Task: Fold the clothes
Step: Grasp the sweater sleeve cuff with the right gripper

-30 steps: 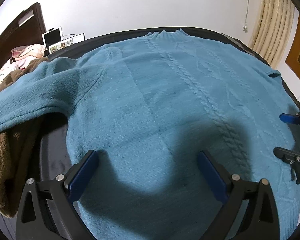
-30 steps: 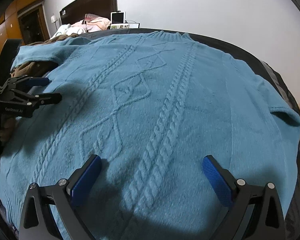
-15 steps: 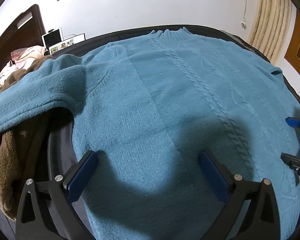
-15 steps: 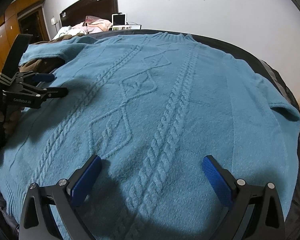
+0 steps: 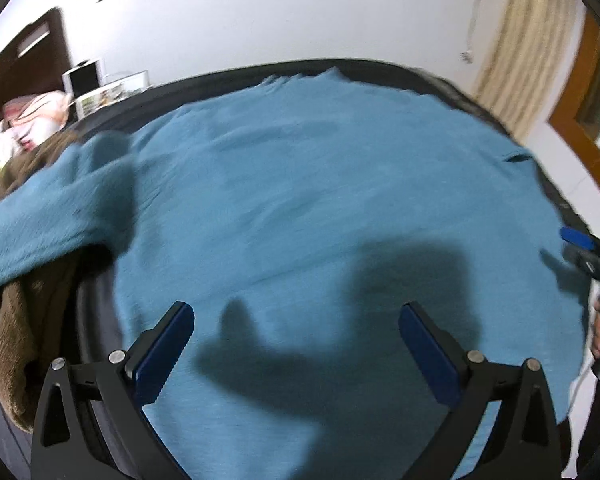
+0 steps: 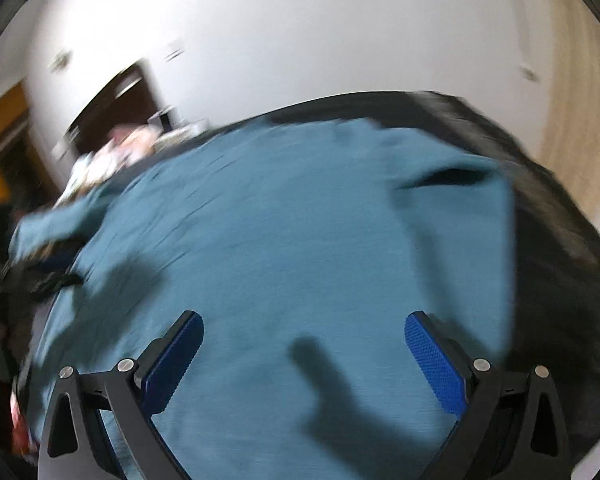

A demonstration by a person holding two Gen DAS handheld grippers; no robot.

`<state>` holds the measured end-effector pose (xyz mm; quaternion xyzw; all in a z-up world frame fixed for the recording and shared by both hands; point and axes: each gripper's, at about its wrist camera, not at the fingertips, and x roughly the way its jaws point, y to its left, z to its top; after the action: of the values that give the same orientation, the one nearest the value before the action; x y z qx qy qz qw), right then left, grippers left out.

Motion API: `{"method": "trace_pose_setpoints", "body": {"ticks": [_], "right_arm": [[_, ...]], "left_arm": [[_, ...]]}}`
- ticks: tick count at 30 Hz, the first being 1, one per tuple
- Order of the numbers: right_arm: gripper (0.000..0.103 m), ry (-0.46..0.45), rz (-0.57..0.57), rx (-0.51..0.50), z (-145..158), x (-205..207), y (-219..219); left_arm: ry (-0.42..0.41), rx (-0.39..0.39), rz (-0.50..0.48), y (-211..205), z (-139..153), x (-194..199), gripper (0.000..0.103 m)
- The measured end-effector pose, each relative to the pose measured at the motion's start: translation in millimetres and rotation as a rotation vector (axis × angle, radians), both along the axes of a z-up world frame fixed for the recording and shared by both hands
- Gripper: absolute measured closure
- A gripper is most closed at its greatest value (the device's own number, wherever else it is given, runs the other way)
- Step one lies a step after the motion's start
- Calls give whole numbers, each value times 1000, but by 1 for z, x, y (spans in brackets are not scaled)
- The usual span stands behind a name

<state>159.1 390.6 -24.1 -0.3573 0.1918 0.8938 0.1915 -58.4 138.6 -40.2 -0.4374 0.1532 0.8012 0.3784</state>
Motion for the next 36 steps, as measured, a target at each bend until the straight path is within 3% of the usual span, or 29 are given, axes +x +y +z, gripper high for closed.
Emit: {"method": "trace_pose_setpoints", "body": {"ticks": [8,13,17,24,28,30,33,36], "right_arm": [[1,-60,-250,89,-2,47,67],[7,-117,-247,102,-17,44,71],[31,-153,-193,117,-24,27,65],[63,-144,-136,115,-25,15,56],[75,-128,-145,114,-24,12,55],[92,-114,-158,106,-22,13,57],[94,-73,-197,109,-13,21,63],[95,-57,-240,196,4,27,60]], "left_arm": [[-40,57,-84,42,5,27,0],[-40,54,-88,59,-4,27,0],[-38,40,-65,59,-16,19,0],[-74,58,-39,51,-30,5,0],[-67,62,-44,49,-33,5,0],[-64,65,-47,50,-33,5,0],[-63,73,-47,49,-34,5,0],[-59,76,-43,49,-34,6,0]]}}
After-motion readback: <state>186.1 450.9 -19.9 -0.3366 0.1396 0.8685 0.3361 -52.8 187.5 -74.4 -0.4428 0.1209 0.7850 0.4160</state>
